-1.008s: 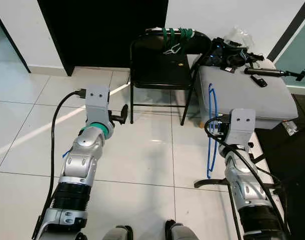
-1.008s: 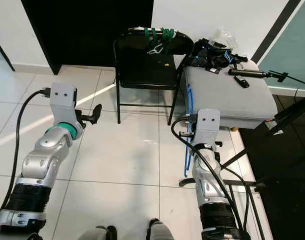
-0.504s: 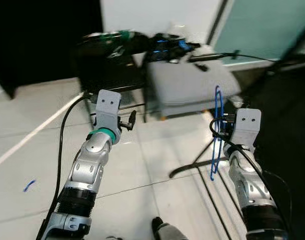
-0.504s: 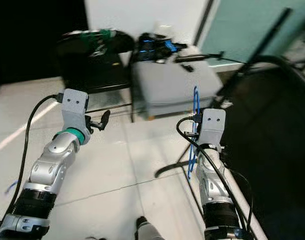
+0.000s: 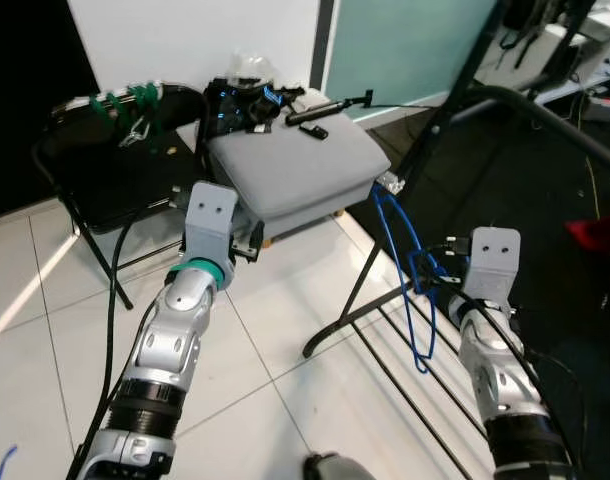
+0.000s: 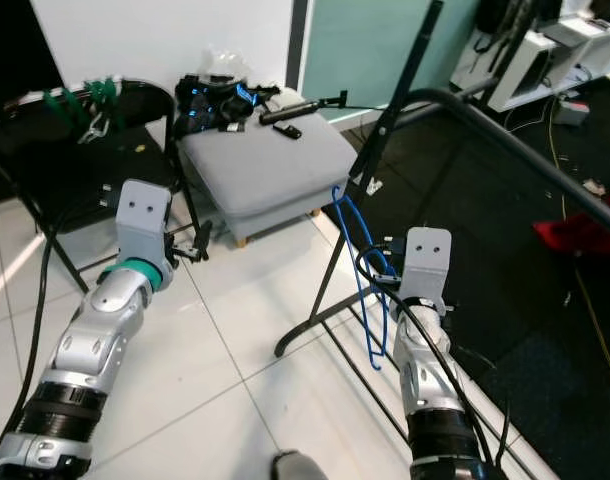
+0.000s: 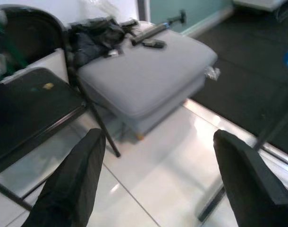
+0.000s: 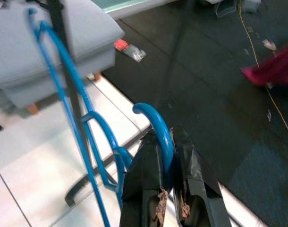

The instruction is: Hang hanger

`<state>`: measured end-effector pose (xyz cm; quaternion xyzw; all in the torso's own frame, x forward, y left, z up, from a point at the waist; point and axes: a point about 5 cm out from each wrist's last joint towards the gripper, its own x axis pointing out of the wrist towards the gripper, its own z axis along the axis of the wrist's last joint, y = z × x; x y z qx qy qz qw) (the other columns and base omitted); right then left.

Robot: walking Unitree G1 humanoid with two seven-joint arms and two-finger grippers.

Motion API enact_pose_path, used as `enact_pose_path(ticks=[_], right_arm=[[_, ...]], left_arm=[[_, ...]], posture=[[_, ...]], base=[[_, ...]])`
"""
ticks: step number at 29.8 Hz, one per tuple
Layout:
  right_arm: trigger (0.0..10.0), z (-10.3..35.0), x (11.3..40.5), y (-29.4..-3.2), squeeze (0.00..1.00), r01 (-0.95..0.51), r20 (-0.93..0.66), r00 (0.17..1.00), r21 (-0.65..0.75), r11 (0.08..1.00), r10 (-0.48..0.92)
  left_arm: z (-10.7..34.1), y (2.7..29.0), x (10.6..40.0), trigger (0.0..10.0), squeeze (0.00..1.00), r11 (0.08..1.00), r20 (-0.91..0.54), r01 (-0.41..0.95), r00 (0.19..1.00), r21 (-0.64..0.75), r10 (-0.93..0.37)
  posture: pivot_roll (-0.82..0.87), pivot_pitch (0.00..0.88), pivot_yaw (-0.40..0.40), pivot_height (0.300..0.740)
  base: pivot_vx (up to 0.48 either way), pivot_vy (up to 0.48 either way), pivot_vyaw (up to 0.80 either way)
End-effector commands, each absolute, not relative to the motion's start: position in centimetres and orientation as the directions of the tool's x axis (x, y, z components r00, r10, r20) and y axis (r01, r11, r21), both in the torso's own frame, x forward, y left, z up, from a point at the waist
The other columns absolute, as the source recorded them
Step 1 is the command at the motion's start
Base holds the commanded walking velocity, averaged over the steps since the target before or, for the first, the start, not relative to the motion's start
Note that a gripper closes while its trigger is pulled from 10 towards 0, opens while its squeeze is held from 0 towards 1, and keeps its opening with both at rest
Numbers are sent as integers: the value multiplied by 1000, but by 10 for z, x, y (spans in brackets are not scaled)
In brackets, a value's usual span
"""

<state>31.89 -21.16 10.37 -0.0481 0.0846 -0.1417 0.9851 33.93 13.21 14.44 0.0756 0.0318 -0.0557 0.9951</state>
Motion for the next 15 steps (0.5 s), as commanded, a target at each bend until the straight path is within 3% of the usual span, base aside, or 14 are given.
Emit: enact_pose_path(ticks=[1, 15], right_arm=[[10000, 100, 314, -224, 0, 320, -167, 926, -129, 939, -339], [10000, 88, 310, -209, 0, 268, -232, 928, -123, 956, -290]], left_arm=[[138, 125, 337, 10000, 0, 979, -88, 137, 988, 150, -125], [132, 132, 337, 10000, 0, 987, -119, 97, 990, 126, -82]], posture=[[-78, 30, 25, 740], [-72, 42, 24, 740]], base=[[0, 0, -800], [0, 0, -800]])
